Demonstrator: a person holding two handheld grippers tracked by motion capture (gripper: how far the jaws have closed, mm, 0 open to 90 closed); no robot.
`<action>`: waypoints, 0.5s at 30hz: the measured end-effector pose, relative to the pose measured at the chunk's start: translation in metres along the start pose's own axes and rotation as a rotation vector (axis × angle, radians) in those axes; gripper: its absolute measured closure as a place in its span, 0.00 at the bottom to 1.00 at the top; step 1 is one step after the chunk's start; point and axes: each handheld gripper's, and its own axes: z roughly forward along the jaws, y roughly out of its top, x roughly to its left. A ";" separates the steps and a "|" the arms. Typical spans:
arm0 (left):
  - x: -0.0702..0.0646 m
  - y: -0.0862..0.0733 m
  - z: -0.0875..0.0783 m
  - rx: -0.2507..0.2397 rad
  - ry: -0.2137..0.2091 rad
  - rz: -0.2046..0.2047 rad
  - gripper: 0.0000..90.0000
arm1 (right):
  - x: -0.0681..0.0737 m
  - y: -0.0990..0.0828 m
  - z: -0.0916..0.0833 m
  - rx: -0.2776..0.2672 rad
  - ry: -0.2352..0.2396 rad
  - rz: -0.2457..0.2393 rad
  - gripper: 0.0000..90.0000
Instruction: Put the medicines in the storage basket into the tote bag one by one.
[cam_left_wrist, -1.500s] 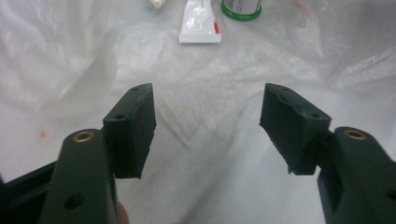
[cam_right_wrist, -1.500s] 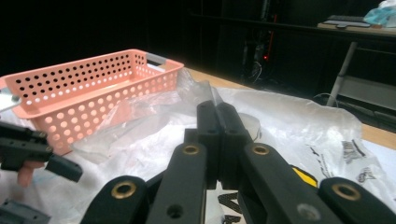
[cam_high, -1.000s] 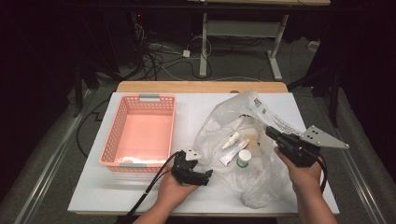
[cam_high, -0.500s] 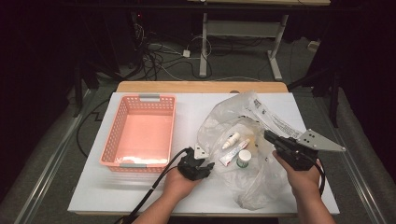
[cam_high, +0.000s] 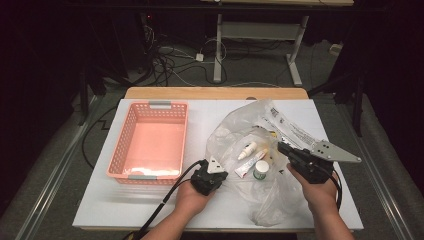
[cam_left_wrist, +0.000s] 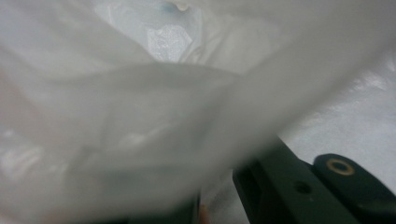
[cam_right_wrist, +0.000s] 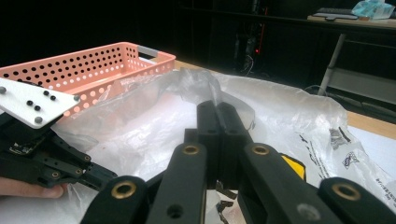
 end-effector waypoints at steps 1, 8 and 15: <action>0.000 -0.001 -0.001 -0.012 -0.004 -0.009 0.97 | 0.000 0.000 0.000 -0.001 -0.004 -0.001 1.00; 0.001 -0.004 -0.006 -0.062 -0.014 -0.006 0.97 | 0.002 -0.006 -0.002 0.009 0.004 -0.017 1.00; 0.000 -0.005 -0.008 -0.089 -0.010 0.009 0.97 | 0.006 -0.009 -0.003 0.017 0.004 -0.017 1.00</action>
